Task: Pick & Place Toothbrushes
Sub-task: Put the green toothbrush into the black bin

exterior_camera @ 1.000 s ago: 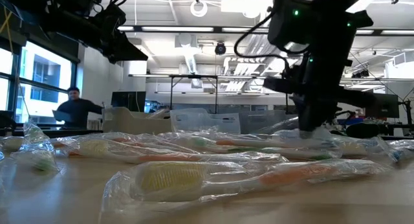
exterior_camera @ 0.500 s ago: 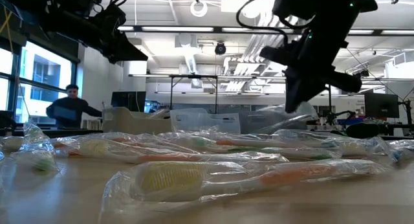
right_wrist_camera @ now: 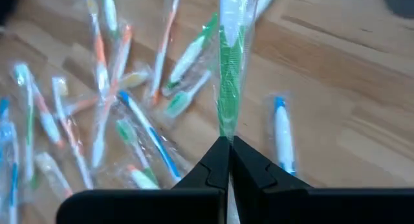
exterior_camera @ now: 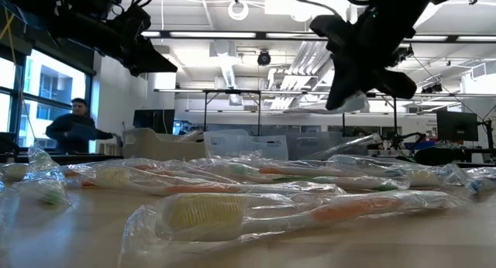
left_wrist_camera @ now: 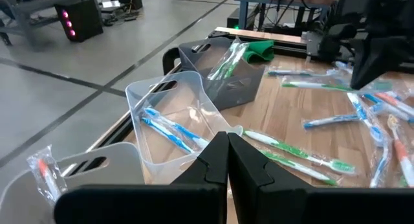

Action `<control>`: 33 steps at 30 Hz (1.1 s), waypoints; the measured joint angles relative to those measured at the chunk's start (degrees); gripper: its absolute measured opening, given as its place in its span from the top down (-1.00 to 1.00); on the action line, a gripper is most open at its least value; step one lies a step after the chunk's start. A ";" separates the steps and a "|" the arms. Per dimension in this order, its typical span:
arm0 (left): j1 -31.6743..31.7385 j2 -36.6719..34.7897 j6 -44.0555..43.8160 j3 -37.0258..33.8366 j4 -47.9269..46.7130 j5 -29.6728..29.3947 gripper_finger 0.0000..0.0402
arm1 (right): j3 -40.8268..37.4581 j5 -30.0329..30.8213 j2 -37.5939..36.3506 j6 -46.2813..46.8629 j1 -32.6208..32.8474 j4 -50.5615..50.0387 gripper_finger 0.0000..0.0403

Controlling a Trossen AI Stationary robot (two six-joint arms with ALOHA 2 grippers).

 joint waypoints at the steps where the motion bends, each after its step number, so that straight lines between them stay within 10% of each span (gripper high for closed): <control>1: -0.01 0.01 -0.95 0.00 -0.01 -0.01 1.00 | -0.04 -0.35 -0.21 -0.84 0.00 0.68 0.99; 22: -0.01 -0.03 -5.51 -0.02 0.17 0.14 1.00 | 0.05 5.13 -8.99 -25.24 -1.02 16.71 0.99; 33: 0.00 -0.01 -5.17 -0.02 1.79 -5.92 1.00 | 0.05 5.97 -8.97 -37.59 -11.61 21.38 0.99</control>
